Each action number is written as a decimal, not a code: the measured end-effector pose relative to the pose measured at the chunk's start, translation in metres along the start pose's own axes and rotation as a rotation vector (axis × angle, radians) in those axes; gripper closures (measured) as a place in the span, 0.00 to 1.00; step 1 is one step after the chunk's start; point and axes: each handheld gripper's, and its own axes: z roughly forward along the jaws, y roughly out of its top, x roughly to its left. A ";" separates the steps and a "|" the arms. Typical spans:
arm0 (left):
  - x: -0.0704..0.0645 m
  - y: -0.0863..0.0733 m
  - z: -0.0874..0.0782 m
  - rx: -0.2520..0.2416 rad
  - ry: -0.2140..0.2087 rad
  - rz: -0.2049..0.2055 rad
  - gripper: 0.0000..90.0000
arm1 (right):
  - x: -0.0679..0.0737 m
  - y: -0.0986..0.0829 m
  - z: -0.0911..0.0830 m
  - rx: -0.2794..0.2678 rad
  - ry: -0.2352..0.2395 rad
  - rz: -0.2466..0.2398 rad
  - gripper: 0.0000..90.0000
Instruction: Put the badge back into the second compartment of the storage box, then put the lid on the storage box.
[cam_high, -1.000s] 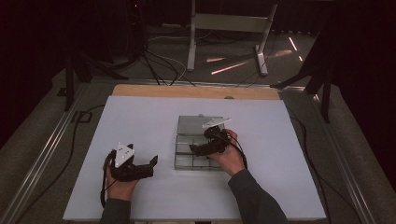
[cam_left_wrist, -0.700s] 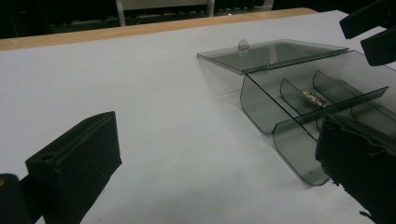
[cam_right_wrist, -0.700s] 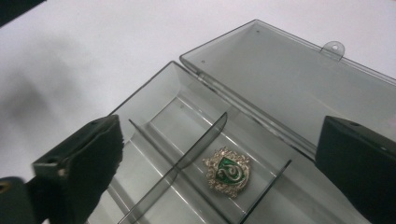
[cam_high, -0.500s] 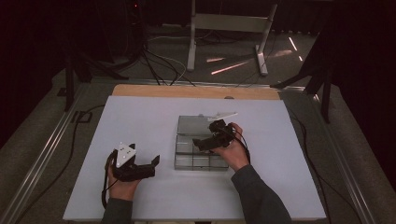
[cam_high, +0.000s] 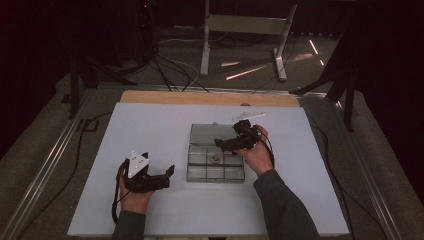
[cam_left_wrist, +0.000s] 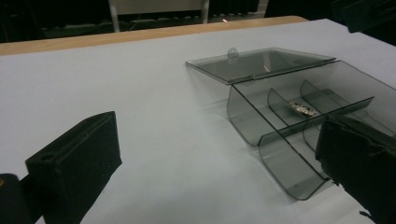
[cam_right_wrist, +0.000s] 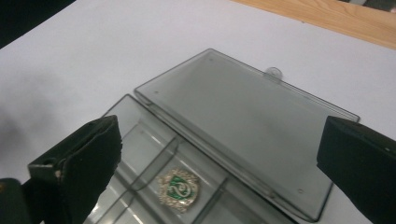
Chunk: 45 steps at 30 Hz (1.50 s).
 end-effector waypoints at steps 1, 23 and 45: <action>-0.001 0.000 0.001 0.001 0.002 0.002 0.01 | -0.003 0.000 0.000 0.002 0.002 0.008 0.00; -0.028 0.001 0.028 0.033 -0.038 0.059 0.01 | -0.047 -0.007 -0.001 -0.015 -0.079 0.092 0.00; -0.048 -0.007 0.060 0.160 -0.098 -0.007 0.21 | -0.074 -0.020 0.014 0.026 -0.085 0.238 0.00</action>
